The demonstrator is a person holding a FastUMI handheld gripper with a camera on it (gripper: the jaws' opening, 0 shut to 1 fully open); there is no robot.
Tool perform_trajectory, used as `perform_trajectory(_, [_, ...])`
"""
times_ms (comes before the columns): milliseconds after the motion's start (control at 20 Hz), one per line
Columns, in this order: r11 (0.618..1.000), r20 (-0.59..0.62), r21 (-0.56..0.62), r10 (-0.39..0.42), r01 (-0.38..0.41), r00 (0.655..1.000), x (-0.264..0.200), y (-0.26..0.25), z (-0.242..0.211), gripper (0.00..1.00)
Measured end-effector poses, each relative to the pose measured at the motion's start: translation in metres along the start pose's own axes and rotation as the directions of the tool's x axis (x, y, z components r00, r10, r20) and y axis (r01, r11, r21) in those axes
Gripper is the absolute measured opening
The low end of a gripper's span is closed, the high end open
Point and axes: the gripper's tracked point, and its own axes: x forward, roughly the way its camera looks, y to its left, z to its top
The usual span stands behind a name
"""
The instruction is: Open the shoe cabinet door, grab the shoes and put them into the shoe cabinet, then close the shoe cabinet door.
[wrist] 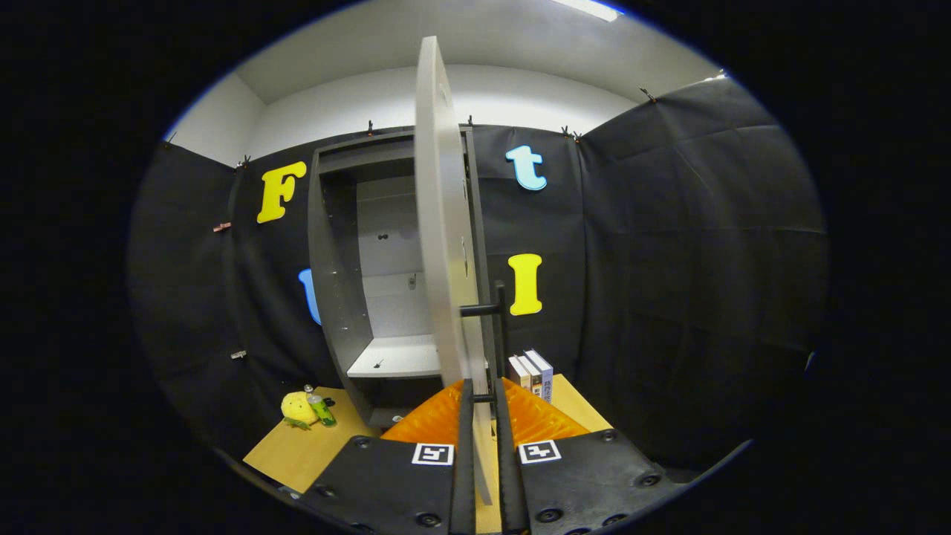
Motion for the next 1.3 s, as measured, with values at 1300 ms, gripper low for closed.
perform_trajectory(1300, [0.998,-0.445,0.013,0.066,-0.068,0.893,0.061,0.14,-0.359,0.18])
